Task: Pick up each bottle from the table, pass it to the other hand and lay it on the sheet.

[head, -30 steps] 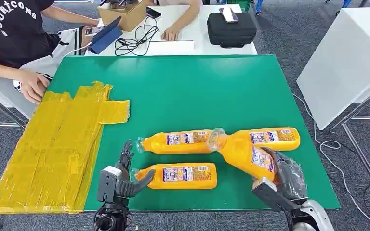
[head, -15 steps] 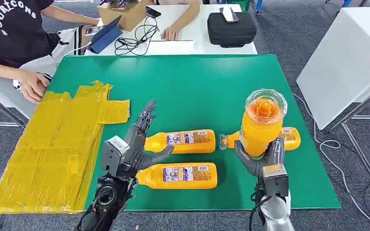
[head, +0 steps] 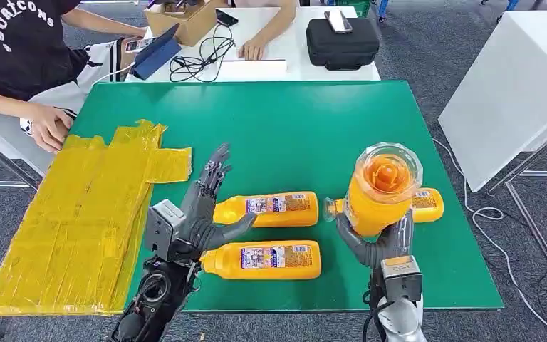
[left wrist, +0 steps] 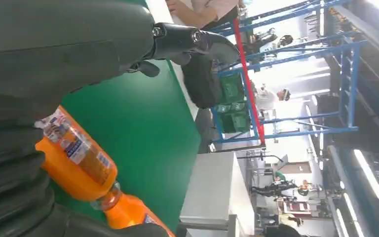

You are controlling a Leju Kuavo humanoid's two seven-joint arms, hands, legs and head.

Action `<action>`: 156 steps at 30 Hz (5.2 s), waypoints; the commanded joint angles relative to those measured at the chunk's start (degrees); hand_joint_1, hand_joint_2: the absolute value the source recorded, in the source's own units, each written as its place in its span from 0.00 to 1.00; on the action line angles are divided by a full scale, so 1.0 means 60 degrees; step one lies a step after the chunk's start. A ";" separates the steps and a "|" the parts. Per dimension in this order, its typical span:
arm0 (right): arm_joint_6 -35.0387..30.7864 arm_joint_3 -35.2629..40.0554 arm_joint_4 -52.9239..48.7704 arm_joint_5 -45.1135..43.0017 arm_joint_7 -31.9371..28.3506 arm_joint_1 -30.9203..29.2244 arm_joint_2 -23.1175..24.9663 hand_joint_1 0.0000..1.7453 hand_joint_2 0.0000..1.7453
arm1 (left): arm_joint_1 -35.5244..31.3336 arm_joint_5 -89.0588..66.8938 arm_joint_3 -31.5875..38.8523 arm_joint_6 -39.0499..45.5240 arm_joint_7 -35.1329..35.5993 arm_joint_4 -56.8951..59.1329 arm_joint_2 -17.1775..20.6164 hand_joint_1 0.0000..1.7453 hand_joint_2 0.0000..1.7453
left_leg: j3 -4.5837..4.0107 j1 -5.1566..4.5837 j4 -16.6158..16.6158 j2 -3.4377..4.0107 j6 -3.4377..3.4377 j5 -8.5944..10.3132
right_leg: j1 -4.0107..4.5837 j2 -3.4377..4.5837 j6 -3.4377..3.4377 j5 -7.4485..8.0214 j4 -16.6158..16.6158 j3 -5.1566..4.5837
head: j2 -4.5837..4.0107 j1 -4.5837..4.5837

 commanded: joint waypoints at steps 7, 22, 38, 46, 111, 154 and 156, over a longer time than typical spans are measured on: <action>0.0082 0.0912 0.1246 -0.0458 0.0194 -0.1374 0.0285 1.00 1.00 | -0.0747 0.0257 -0.1305 -0.0082 0.0272 -0.0341 0.0478 0.00 1.00 | 0.0021 0.0006 -0.0001 0.0026 -0.0010 -0.0012 | 0.0006 0.0017 0.0003 -0.0002 -0.0007 0.0019 | 0.0000 0.0000; -0.0596 0.2120 0.3887 -0.0162 0.0281 -0.3286 0.0896 1.00 1.00 | -0.1313 0.0387 -0.1776 0.0096 0.0325 -0.0029 0.0253 0.00 1.00 | 0.0075 0.0035 0.0015 0.0050 -0.0028 -0.0043 | 0.0035 0.0024 0.0009 -0.0017 -0.0015 0.0080 | 0.0000 0.0000; 0.0012 0.3906 0.7138 0.0499 0.0568 -0.4202 0.1675 1.00 1.00 | -0.1505 0.0623 -0.1483 -0.0043 0.0130 0.0407 0.0126 0.00 1.00 | 0.0039 0.0011 -0.0007 0.0027 -0.0011 -0.0014 | 0.0013 0.0019 0.0005 -0.0003 -0.0013 0.0037 | 0.0000 0.0004; 0.0087 0.4610 0.7915 0.0642 0.0392 -0.4369 0.1839 1.00 1.00 | -0.1715 0.0866 -0.1436 0.0040 0.0026 0.0645 0.0161 0.00 1.00 | 0.0072 0.0033 -0.0001 0.0010 -0.0022 -0.0032 | 0.0033 -0.0009 0.0010 -0.0021 -0.0029 0.0087 | 0.0000 0.0000; -0.1239 0.3761 0.1006 -0.0123 0.0427 -0.1449 -0.0526 0.00 1.00 | -0.0189 0.1143 0.0134 0.1058 -0.0762 -0.0156 0.0932 1.00 1.00 | 0.0032 0.0014 -0.0004 -0.0006 -0.0012 -0.0020 | 0.0011 -0.0018 0.0006 -0.0019 -0.0017 0.0040 | 0.0000 0.0004; -0.3680 -0.1203 -0.4229 0.4347 0.1213 0.2819 -0.1766 0.00 1.00 | -0.3445 -1.4053 0.0189 0.2925 0.2388 0.4173 0.2182 1.00 1.00 | 0.0025 0.0003 -0.0008 -0.0028 -0.0008 0.0001 | 0.0003 -0.0038 0.0003 -0.0009 -0.0013 0.0026 | 0.0000 0.0004; -0.3674 -0.1197 -0.4194 0.4346 0.1215 0.2770 -0.1763 0.00 1.00 | -0.3454 -1.4047 0.0187 0.2950 0.2374 0.4203 0.2193 1.00 1.00 | 0.0046 0.0015 -0.0004 -0.0013 -0.0016 -0.0015 | 0.0015 -0.0028 0.0004 -0.0016 -0.0016 0.0053 | 0.0000 0.0000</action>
